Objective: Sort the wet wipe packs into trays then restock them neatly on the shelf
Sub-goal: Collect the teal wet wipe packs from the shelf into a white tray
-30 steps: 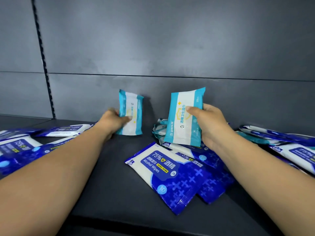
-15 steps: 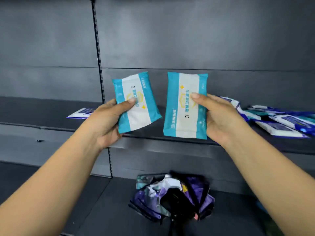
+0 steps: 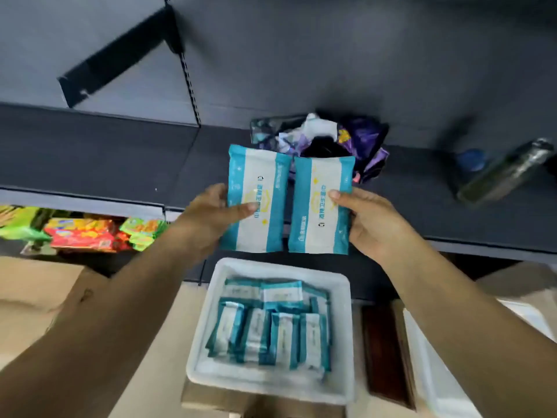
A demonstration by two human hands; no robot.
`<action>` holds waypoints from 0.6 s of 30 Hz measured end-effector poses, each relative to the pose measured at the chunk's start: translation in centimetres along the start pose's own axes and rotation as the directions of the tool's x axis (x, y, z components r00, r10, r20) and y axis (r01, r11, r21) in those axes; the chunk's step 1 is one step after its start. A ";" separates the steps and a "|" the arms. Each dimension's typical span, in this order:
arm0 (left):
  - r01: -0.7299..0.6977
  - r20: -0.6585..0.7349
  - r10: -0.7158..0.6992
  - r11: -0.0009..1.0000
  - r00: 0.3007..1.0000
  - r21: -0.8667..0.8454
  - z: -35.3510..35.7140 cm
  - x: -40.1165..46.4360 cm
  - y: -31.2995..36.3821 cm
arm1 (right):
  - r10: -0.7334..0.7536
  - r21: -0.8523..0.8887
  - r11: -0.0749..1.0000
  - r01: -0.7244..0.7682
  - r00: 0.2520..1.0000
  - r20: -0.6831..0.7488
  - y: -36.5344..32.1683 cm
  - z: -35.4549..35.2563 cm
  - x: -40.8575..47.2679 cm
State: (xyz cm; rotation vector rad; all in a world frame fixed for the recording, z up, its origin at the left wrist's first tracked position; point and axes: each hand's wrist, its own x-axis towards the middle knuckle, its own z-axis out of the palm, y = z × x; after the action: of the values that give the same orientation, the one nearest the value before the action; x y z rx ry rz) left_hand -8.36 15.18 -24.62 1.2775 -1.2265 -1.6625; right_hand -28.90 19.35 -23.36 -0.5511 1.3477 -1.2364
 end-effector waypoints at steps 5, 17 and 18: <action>0.325 -0.064 -0.325 0.946 0.944 -0.008 0.9 1.7 -14.3 | 0.300 -0.028 0.951 -0.309 0.938 -0.176 12.3 -5.5 3.9; 0.600 -0.162 -0.580 0.786 0.799 0.148 6.7 8.2 -39.6 | 0.587 0.020 0.764 -0.645 0.682 -0.437 35.3 -17.3 12.0; 0.579 -0.174 -0.553 0.791 0.815 0.199 7.1 8.9 -40.8 | 0.577 0.007 0.766 -0.643 0.683 -0.447 36.2 -17.5 12.9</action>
State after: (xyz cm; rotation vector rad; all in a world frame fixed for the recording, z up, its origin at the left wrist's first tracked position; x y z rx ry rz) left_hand -16.82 21.49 -65.64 2.0189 -1.0603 -1.8491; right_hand -35.45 25.87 -64.55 0.1127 1.8141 -0.7023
